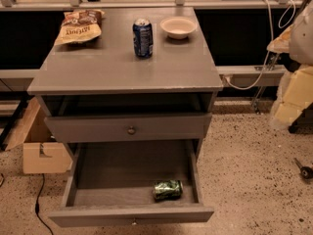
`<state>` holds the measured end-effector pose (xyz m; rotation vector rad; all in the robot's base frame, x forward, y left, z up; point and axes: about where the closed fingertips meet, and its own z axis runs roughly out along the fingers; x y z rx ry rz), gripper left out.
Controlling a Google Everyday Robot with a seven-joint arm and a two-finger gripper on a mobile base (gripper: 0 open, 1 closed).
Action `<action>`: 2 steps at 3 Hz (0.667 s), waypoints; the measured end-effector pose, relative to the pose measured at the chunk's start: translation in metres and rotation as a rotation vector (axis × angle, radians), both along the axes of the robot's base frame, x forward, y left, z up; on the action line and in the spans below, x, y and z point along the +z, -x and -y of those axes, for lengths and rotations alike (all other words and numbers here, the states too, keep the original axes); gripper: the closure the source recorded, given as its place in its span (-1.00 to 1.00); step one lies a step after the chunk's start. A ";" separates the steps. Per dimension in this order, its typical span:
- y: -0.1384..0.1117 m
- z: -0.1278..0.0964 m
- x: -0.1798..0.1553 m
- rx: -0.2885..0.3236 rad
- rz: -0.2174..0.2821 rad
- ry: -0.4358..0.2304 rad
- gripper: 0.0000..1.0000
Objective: Pick green can from middle drawer and place on counter
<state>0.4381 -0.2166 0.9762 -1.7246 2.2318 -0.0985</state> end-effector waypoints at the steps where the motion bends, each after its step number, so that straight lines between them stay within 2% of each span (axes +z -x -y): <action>1: 0.000 0.000 0.000 0.000 0.000 0.000 -1.00; 2: 0.000 -0.019 -0.027 0.027 -0.028 -0.024 -1.00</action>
Offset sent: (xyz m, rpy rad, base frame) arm 0.0004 0.0514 -0.0825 0.0668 0.1014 0.0795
